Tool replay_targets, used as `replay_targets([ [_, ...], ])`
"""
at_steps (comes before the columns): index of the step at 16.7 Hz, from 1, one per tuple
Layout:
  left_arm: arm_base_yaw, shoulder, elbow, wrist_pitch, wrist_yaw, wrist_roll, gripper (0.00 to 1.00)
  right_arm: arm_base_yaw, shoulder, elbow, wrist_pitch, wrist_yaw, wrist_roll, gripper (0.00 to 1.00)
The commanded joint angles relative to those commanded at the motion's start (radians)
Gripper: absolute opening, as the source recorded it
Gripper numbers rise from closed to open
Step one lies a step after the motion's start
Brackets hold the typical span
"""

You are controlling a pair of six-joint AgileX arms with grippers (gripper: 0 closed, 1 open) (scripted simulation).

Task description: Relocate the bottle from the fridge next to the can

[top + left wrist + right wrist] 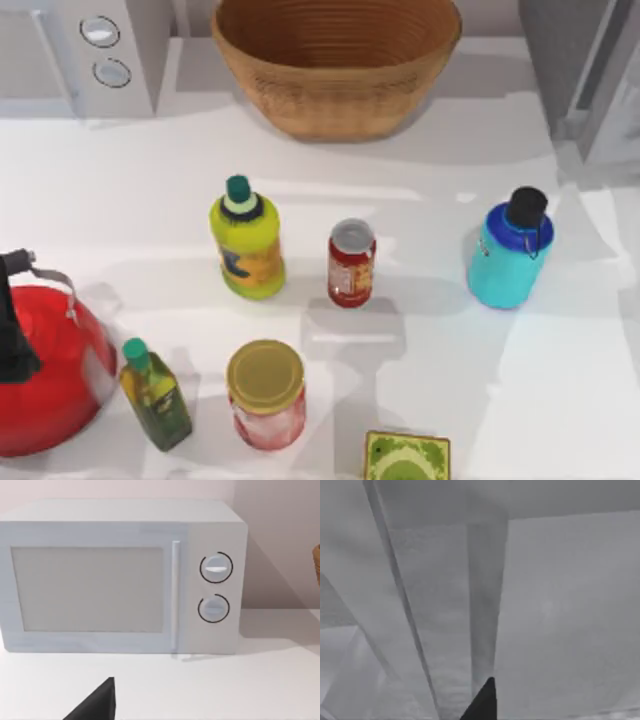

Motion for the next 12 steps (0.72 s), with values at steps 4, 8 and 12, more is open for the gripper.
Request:
replay_targets([
  [4, 0.0, 0.0, 0.0, 0.0, 0.0, 0.0, 1.0, 0.018, -0.008, -0.008, 0.01, 0.017, 0.016, 1.0],
  [8, 0.0, 0.0, 0.0, 0.0, 0.0, 0.0, 1.0, 0.001, 0.035, 0.028, -0.002, 0.025, 0.011, 1.0],
  [12, 0.0, 0.0, 0.0, 0.0, 0.0, 0.0, 1.0, 0.003, 0.175, 0.196, -0.036, 0.026, 0.011, 1.0],
])
